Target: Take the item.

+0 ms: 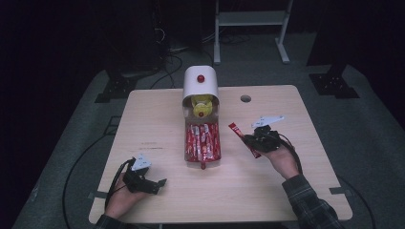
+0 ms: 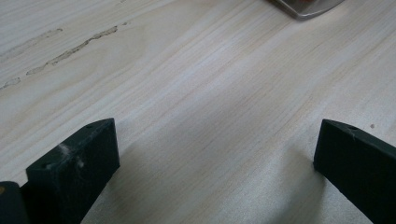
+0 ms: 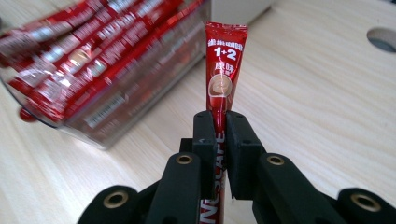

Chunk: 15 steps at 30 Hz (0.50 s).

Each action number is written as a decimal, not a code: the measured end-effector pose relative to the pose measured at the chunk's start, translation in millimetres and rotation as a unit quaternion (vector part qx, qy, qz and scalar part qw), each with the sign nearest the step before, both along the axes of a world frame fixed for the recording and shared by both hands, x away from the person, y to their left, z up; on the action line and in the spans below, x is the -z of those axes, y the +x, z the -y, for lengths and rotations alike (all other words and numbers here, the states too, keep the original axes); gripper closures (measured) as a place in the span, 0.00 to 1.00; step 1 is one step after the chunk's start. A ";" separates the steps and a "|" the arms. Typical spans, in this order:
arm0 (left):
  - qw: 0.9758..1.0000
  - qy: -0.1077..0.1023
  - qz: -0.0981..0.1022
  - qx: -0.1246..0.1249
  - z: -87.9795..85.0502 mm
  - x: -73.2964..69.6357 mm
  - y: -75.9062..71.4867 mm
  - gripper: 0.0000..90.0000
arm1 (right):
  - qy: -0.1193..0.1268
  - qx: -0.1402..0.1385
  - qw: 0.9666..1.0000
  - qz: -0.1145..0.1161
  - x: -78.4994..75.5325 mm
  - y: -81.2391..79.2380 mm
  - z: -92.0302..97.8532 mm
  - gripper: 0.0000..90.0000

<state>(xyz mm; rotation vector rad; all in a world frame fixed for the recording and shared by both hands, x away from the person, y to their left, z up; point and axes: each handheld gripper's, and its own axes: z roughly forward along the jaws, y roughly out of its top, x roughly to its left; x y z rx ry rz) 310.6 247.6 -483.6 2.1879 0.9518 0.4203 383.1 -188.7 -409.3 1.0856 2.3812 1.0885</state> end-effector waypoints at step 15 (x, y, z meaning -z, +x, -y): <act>1.000 0.001 0.000 0.001 -0.2 -0.1 0.1 0.00 | -0.023 0.024 0.999 -0.033 31.9 14.0 9.6 0.92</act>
